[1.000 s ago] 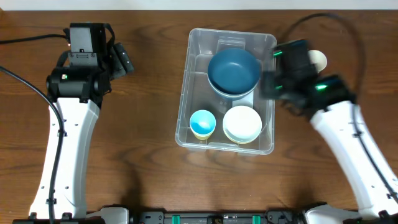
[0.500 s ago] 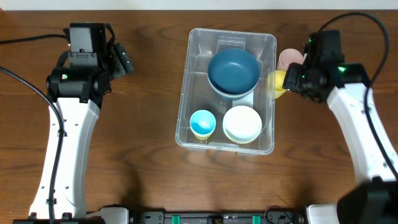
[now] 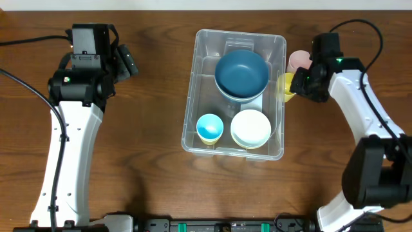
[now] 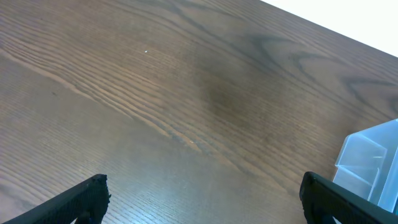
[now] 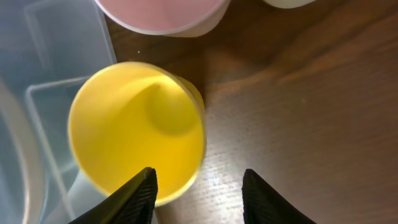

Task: Pack container
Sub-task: 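Move the right gripper to the second yellow cup and grasp its rim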

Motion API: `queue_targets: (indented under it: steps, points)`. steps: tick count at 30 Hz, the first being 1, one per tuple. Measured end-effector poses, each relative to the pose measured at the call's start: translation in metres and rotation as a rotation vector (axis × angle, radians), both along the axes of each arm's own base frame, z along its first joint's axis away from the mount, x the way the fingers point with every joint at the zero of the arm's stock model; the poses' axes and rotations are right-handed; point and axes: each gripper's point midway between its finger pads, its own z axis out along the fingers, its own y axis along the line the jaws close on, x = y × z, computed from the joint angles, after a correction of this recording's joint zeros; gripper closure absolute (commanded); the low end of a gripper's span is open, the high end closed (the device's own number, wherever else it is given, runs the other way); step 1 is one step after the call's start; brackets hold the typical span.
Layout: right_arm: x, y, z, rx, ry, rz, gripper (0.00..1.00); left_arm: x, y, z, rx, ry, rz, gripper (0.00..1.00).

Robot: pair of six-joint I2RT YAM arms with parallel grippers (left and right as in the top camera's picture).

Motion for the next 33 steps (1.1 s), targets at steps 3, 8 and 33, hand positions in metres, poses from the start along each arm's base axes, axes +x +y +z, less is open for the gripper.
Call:
queue_targets:
  steps: [3, 8, 33]
  points:
    - [0.005, 0.0, -0.013, 0.0, 0.011, 0.0, 0.55, 0.0, 0.0, 0.0, 0.0, 0.0, 0.0, 0.02]
    - [0.009, 0.0, -0.021, 0.0, 0.014, -0.002, 0.64, 0.0, 0.0, 0.0, 0.0, 0.0, 0.0, 0.02]
    - [0.002, -0.022, -0.027, 0.006, 0.038, -0.07, 0.99, 0.0, 0.0, 0.0, 0.0, 0.0, 0.0, 0.02]
